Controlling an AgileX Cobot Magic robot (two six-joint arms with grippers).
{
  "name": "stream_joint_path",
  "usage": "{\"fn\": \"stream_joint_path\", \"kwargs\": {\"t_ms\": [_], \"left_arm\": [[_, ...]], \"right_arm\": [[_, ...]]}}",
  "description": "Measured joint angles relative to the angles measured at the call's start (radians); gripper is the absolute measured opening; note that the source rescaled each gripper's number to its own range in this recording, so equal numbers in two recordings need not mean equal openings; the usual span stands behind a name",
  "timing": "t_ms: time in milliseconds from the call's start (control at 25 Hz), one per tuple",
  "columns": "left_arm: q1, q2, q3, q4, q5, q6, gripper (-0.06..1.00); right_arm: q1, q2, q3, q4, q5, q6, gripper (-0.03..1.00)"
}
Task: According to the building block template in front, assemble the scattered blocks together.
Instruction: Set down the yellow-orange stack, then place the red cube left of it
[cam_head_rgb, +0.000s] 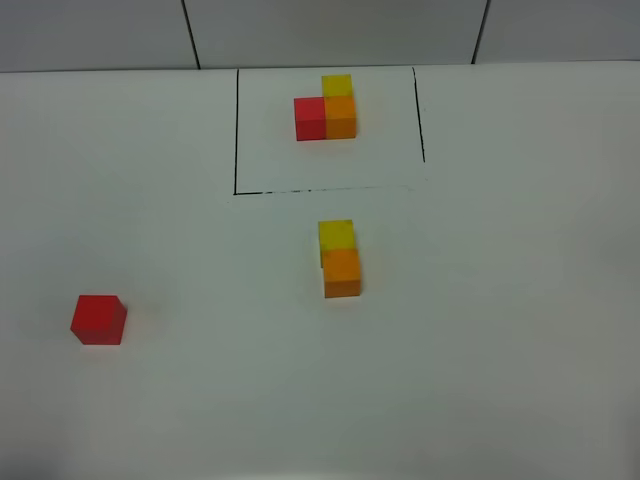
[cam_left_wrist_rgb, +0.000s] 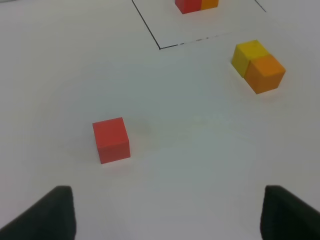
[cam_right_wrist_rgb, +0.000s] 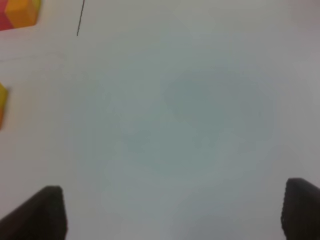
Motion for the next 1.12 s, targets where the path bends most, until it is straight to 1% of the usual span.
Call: {"fn": "stream_joint_path", "kwargs": {"t_ms": [160, 720, 840, 1120], "left_arm": [[0.000, 0.000, 0.000, 0.000, 0.000, 0.000, 0.70], [0.000, 0.000, 0.000, 0.000, 0.000, 0.000, 0.70], [0.000, 0.000, 0.000, 0.000, 0.000, 0.000, 0.70], [0.000, 0.000, 0.000, 0.000, 0.000, 0.000, 0.70]], "right_arm": [[0.000, 0.000, 0.000, 0.000, 0.001, 0.000, 0.81], [-0.002, 0.000, 0.001, -0.001, 0.002, 0.000, 0.80], [-0.013, 0.000, 0.001, -0.001, 0.002, 0.000, 0.80], [-0.071, 0.000, 0.001, 0.003, 0.002, -0.015, 0.80]]}}
